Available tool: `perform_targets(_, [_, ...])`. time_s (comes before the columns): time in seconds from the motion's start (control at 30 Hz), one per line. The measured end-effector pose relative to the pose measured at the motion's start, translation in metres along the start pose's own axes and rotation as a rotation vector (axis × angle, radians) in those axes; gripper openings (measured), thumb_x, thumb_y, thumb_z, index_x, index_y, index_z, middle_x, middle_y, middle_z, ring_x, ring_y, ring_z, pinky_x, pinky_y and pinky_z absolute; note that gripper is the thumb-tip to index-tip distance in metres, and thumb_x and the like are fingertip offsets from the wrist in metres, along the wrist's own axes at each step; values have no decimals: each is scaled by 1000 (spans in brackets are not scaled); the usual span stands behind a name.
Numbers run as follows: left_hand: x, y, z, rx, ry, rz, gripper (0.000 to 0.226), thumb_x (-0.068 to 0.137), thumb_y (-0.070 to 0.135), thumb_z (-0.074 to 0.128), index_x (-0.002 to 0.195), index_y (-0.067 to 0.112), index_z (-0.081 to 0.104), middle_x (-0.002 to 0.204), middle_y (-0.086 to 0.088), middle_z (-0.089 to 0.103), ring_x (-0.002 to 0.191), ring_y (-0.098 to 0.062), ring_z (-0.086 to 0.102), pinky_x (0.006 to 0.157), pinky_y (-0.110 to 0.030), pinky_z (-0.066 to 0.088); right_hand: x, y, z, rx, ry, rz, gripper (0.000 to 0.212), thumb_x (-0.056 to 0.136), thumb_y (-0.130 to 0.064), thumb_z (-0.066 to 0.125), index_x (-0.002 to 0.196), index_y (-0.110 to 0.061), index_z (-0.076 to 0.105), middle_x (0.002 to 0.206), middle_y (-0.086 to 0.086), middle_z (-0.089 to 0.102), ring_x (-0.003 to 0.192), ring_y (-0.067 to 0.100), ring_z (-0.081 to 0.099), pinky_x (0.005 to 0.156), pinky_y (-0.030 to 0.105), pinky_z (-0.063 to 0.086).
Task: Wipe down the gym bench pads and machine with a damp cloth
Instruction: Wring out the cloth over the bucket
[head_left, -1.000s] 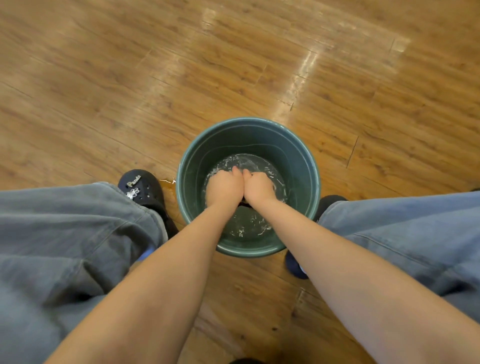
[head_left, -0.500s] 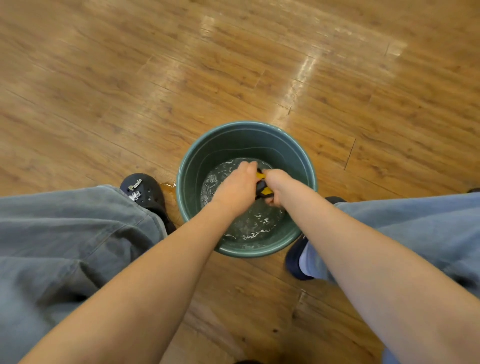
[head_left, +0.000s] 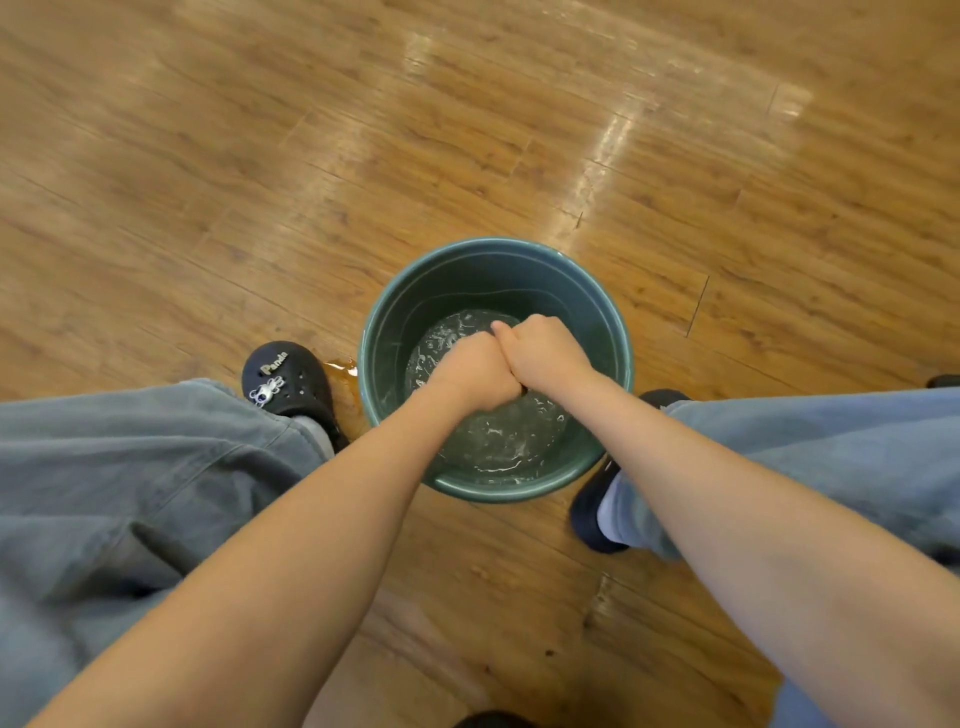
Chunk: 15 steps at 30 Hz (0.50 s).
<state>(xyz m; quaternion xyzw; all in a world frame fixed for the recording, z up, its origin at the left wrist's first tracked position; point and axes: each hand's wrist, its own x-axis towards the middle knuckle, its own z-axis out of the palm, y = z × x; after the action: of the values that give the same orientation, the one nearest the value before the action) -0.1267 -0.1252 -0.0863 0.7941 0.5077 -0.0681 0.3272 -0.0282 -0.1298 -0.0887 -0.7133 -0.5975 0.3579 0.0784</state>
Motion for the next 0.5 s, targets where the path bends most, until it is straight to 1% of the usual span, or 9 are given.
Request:
perform_targets(0.03, [-1,1,-4,-33,-70,13,10,86,15,58,80,8,62,69,-2,56,75,-23,57,62,-27,34,-1,1,1,-45,2,-36,52,100,-31,34,65,-3,60,61,4,53,67,21,52,65,28,35])
perform_targets(0.07, [-3,-1,-7,-95,-132,13,9,84,12,61,76,7,62,67,-2,55,66,-18,53,60,-27,32,-3,-1,2,-90,10,-76,52,100,-29,34,70,0,63,64,7,55,67,21,51,65,29,34])
perform_targets(0.13, [-9,-6,-9,-418,-240,-89,22,78,2,64,61,9,52,51,-1,44,46,-13,37,48,-27,26,-6,-3,5,-149,19,-150,53,101,-26,32,73,5,65,68,14,59,67,21,48,66,30,34])
perform_targets(0.17, [-11,-10,-7,-592,-278,-162,26,77,-1,63,60,11,48,45,-1,39,40,-12,30,44,-24,23,-7,-5,5,-146,25,-186,52,101,-25,33,72,5,65,66,14,59,67,21,48,68,32,37])
perform_targets(0.27, [-17,-19,1,-897,-441,-300,31,83,-3,56,61,14,42,39,4,28,35,-7,19,38,-16,13,-11,-9,3,-85,-20,-260,50,101,-20,33,69,6,62,63,15,59,68,29,53,74,41,42])
perform_targets(0.33, [-20,-19,4,-1032,-543,-325,34,88,-3,49,60,15,40,40,5,27,34,-4,18,35,-14,12,-12,-6,5,-45,-46,-261,53,99,-21,36,53,0,53,54,12,54,59,26,50,72,43,43])
perform_targets(0.4, [-19,-18,5,-1138,-558,-326,31,91,0,47,63,15,42,45,5,29,36,-3,20,35,-12,12,-11,0,5,110,-23,-199,56,97,-24,43,44,-6,47,46,8,50,53,25,49,67,41,45])
perform_targets(0.47, [-22,-12,4,-1241,-468,-301,22,94,4,48,74,15,47,54,3,36,41,-3,28,36,-11,17,-7,4,1,267,12,-83,54,95,-26,46,45,-7,51,46,3,56,53,25,52,65,36,44])
perform_targets(0.5, [-22,-9,4,-1311,-402,-291,17,95,9,49,80,16,51,60,2,42,46,-3,34,38,-11,23,-4,6,-3,349,28,-8,52,95,-27,47,49,-6,54,49,2,59,53,23,50,63,35,42])
